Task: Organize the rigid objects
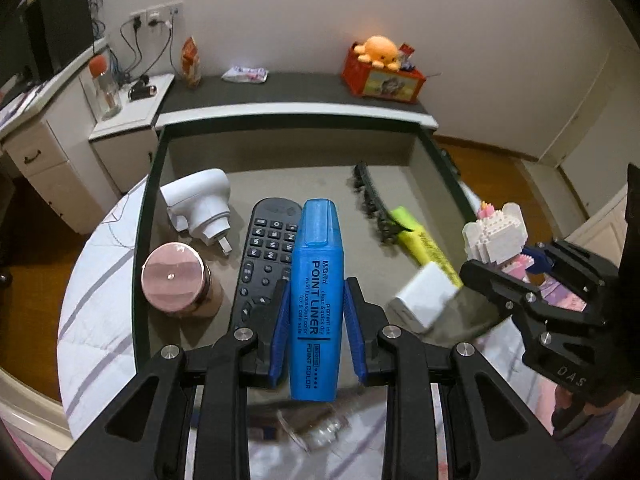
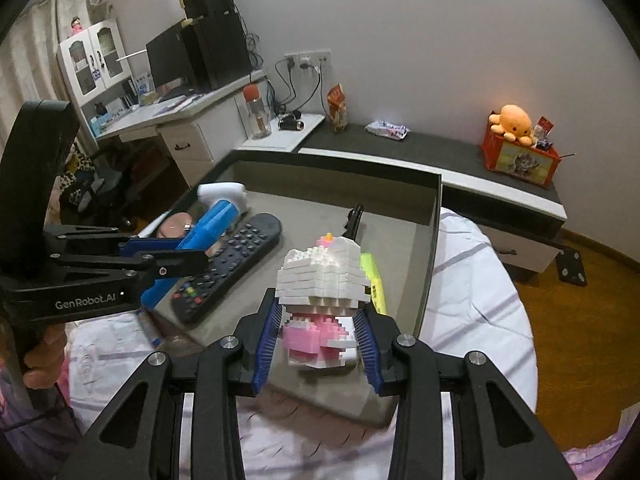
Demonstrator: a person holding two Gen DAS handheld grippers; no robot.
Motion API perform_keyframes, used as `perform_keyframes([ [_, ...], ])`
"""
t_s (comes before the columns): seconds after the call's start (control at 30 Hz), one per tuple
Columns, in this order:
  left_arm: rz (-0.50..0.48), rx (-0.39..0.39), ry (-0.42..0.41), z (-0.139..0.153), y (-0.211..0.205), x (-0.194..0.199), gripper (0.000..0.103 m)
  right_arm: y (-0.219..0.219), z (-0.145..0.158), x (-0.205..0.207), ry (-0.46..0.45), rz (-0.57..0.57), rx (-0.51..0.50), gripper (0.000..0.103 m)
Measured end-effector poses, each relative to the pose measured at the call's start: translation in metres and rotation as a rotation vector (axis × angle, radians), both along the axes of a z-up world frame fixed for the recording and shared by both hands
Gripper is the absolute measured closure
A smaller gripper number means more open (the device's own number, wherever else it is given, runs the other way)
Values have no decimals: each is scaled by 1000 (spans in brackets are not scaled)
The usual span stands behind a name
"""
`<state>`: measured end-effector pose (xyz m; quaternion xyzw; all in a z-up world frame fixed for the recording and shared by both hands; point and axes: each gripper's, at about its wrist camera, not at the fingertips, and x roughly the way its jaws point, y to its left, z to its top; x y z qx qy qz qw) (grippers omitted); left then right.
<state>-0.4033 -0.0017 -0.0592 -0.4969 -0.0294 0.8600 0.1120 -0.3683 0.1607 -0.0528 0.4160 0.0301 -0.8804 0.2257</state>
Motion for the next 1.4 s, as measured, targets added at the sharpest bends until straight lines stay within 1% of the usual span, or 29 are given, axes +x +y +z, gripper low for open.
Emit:
perform_keyframes([
  [0.07, 0, 1, -14, -7, 1, -7, 77, 1, -7, -8, -11, 2, 3, 65],
  [0.2, -11, 37, -57, -18, 3, -15, 77, 2, -22, -21, -50, -1, 10, 65],
  [0.3, -18, 31, -63, -23, 7, -17, 77, 2, -28, -25, -67, 7, 8, 64],
  [0.4, -9, 38, -89, -28, 7, -22, 76, 1, -30, -26, -77, 0, 20, 63],
  [0.47, 4, 52, -111, -31, 5, -24, 76, -1, -26, -24, -61, -1, 23, 49],
  [0.5, 12, 46, -110, -31, 4, -24, 76, -1, -24, -24, -50, -7, 26, 32],
  [0.53, 26, 33, -110, -32, 2, -24, 75, -2, -21, -23, -35, -6, 19, 25],
  [0.57, 40, 23, -115, -33, 0, -23, 68, -2, -19, -22, -25, -12, 24, 22],
  [0.6, 44, 24, -120, -33, -1, -24, 51, -2, -17, -21, -15, -25, 42, 22],
  [0.67, 42, 51, -121, -32, -3, -23, 31, -2, -16, -22, -12, -33, 56, 22],
  [0.77, 28, 55, -98, -26, 1, -21, 30, 5, -15, -22, -31, -38, 21, 22],
  [0.87, 17, 56, -94, -22, 4, -19, 30, 7, -14, -22, -39, -43, -1, 22],
  [1.03, 13, 50, -101, -19, 6, -18, 30, 5, -10, -16, -35, -54, 22, 22],
  [1.1, 11, 52, -97, -15, 6, -14, 30, 7, -4, -11, -26, -57, 15, 22],
  [1.3, 0, 36, -61, 6, 11, 10, 30, 15, 15, 13, 10, -78, 9, 22],
  [1.4, -5, 20, -35, 19, 12, 29, 29, 19, 24, 26, 18, -93, 1, 22],
])
